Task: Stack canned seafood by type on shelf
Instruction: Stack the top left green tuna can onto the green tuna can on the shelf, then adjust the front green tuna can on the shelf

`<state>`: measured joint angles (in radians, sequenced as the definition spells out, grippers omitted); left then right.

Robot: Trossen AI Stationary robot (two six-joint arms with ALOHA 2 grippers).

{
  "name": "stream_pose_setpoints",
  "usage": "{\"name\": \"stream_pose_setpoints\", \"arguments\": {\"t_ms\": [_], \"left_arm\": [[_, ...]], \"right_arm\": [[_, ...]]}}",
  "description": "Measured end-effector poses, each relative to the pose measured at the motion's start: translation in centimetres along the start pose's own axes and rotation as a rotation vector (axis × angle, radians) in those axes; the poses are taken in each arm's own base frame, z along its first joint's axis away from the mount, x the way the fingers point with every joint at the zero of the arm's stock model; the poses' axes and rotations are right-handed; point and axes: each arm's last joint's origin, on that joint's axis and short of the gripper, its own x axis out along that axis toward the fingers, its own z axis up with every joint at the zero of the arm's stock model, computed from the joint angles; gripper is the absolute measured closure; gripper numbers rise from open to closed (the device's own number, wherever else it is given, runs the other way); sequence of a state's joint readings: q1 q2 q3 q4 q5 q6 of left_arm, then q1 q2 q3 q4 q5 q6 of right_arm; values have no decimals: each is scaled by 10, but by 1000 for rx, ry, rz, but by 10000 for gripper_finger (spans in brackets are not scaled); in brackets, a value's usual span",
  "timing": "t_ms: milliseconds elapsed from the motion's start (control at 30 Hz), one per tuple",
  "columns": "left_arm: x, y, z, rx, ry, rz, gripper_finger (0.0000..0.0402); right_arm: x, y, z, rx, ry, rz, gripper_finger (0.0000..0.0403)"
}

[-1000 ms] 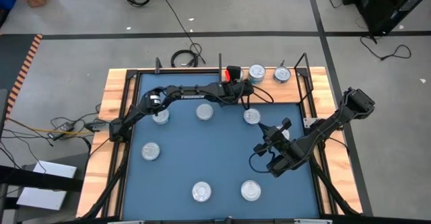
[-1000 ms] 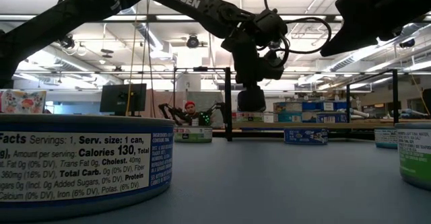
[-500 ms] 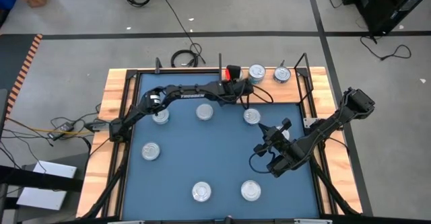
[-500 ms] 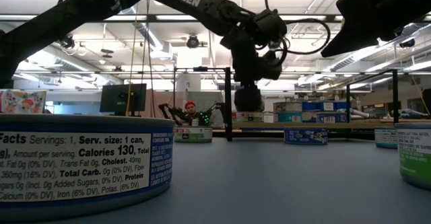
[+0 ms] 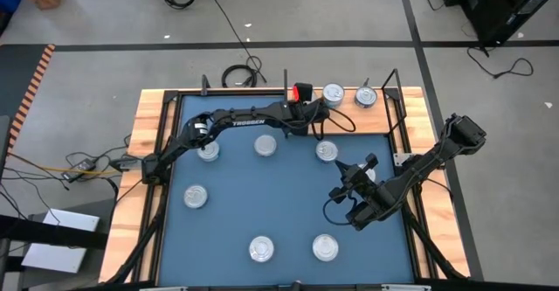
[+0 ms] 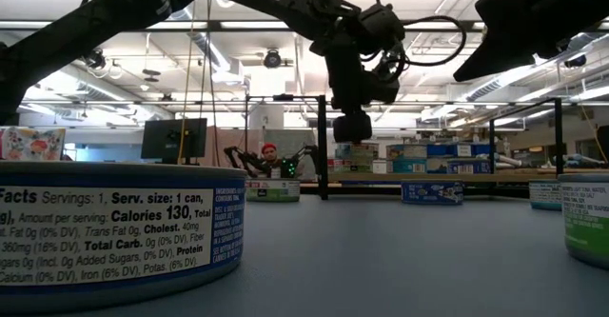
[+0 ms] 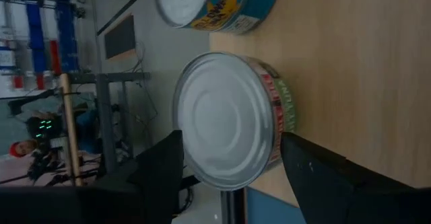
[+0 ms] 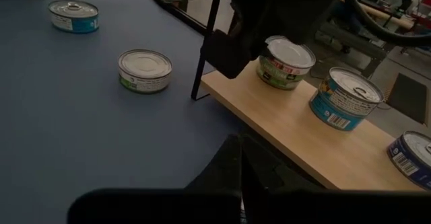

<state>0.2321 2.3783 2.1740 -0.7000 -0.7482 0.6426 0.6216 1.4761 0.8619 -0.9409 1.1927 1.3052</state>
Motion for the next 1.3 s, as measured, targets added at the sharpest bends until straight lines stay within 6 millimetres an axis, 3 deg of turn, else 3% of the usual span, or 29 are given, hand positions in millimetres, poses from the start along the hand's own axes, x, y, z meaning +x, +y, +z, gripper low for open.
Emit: {"name": "stream_pose_setpoints", "arguments": {"t_ms": [867,1033,1300], "left_arm": [[4,7,-1,-46,-4,17,153],[-10,-4,7,38,-54,-29,154],[-34,-32,21,158,-235,-268,175]], "right_arm": [[0,0,0,-7,8,2,402],[0,1,0,-16,17,7,402],[-6,3,-3,-45,50,49,402]]}}
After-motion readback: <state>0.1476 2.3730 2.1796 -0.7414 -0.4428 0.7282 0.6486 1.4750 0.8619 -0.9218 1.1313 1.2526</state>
